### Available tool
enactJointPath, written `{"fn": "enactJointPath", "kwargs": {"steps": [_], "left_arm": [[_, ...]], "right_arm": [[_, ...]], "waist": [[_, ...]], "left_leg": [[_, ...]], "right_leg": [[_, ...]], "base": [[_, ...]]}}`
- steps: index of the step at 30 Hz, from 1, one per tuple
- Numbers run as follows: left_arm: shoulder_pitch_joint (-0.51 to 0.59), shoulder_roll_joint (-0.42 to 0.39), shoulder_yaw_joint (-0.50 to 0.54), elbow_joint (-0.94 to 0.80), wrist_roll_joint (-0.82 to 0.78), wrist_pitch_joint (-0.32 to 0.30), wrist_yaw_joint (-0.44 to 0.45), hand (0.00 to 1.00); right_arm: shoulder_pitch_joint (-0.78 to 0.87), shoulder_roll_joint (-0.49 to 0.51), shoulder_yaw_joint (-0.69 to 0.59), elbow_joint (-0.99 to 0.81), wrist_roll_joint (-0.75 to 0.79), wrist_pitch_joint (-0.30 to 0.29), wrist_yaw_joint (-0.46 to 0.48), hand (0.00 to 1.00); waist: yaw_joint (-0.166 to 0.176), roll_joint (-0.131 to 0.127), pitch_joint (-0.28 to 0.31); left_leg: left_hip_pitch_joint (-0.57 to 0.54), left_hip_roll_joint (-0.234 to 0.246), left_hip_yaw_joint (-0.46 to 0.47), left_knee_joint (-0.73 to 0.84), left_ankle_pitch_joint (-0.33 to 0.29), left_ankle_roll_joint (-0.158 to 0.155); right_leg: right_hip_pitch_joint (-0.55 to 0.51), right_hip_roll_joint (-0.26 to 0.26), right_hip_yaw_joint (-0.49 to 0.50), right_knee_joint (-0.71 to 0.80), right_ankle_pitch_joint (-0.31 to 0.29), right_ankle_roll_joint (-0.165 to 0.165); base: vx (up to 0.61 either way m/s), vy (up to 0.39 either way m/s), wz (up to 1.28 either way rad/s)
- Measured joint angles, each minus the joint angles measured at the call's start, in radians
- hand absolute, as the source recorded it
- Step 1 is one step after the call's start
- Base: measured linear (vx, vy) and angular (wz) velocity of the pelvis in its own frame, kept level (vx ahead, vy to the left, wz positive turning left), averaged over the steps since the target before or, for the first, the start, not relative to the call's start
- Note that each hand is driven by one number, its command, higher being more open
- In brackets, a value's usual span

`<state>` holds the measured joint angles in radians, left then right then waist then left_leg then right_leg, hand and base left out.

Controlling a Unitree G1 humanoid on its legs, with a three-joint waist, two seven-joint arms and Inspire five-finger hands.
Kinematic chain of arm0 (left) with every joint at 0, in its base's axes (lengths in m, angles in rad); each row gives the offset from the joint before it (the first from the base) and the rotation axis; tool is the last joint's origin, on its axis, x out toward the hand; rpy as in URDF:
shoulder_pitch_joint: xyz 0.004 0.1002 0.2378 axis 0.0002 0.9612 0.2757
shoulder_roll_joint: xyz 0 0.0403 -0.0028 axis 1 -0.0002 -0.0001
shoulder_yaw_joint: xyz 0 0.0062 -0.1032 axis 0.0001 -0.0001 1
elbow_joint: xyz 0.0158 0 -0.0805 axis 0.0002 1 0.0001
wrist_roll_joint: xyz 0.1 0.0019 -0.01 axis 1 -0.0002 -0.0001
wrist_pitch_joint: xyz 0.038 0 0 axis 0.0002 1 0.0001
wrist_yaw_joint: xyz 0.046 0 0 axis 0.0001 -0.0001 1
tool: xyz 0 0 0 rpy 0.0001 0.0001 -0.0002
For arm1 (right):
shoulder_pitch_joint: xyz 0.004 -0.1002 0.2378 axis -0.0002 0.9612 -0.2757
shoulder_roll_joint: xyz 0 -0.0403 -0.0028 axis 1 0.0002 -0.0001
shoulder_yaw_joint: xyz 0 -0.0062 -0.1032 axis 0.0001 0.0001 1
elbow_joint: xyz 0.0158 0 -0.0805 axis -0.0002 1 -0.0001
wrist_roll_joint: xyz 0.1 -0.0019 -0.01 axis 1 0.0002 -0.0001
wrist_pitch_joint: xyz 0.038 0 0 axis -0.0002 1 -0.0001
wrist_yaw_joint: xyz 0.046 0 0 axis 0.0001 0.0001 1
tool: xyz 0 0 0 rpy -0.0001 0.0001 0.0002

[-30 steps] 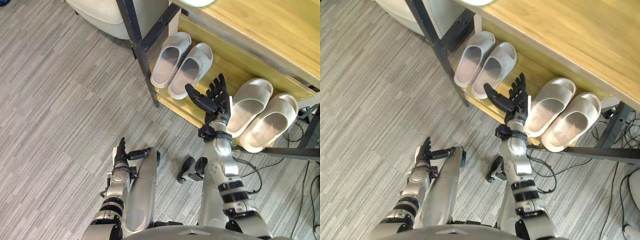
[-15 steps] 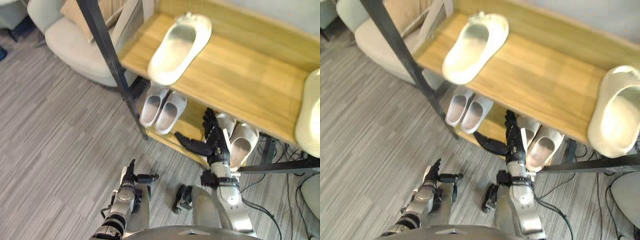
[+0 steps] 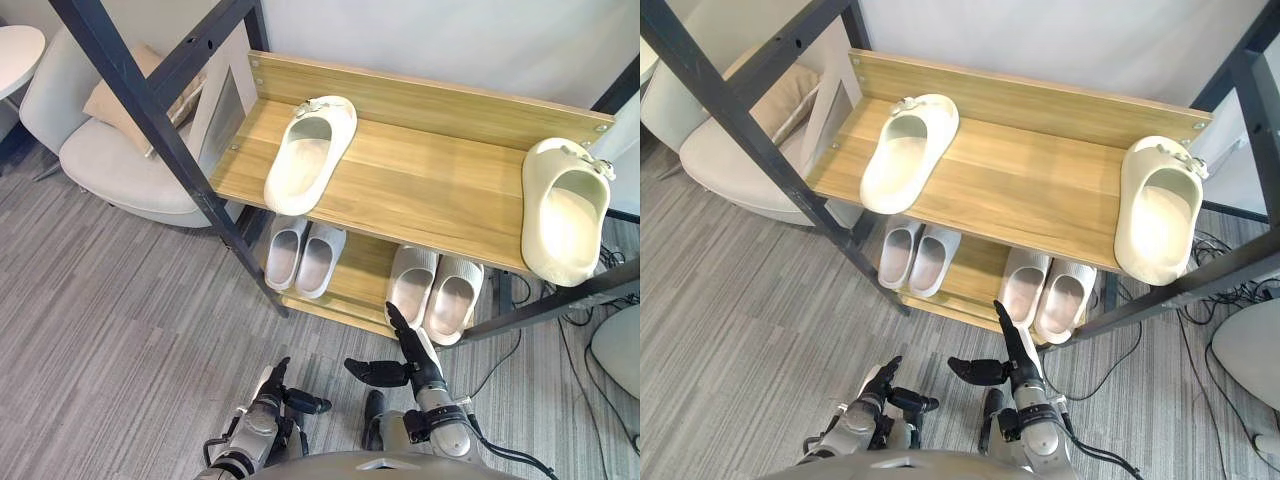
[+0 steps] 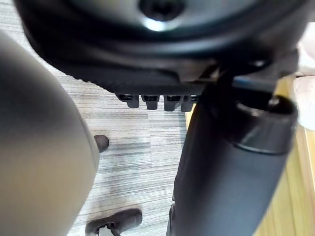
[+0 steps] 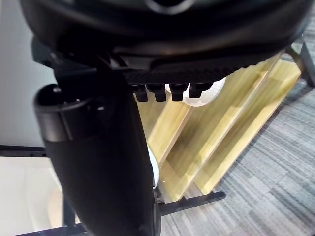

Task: Organize the slippers on the shoe rack

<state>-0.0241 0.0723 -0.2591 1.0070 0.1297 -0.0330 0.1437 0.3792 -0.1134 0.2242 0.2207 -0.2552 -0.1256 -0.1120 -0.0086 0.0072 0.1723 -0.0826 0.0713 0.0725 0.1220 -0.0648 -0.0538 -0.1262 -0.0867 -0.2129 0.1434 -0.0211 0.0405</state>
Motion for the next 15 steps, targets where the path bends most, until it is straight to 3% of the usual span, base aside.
{"fn": "enactJointPath", "kwargs": {"steps": [10, 15], "left_arm": [[0.027, 0.023, 0.000, 0.000, 0.001, -0.002, -0.023, 1.00], [0.029, 0.022, 0.002, -0.003, -0.002, -0.002, -0.020, 1.00]], "right_arm": [[-0.038, -0.012, -0.060, 0.227, -0.017, 0.016, 0.000, 1.00], [-0.102, -0.012, -0.102, 0.346, 0.010, 0.027, -0.015, 1.00]], "waist": [[-0.003, 0.004, -0.030], [-0.004, 0.003, -0.038]], "left_leg": [[0.062, -0.009, 0.023, -0.068, 0.021, -0.003], [0.101, -0.017, 0.017, -0.087, 0.022, -0.003]], "right_leg": [[0.098, 0.018, 0.030, -0.185, 0.110, 0.003], [0.147, 0.020, 0.024, -0.230, 0.119, 0.010]], "base": [[-0.04, 0.023, -0.10], [0.01, 0.007, 0.03]]}}
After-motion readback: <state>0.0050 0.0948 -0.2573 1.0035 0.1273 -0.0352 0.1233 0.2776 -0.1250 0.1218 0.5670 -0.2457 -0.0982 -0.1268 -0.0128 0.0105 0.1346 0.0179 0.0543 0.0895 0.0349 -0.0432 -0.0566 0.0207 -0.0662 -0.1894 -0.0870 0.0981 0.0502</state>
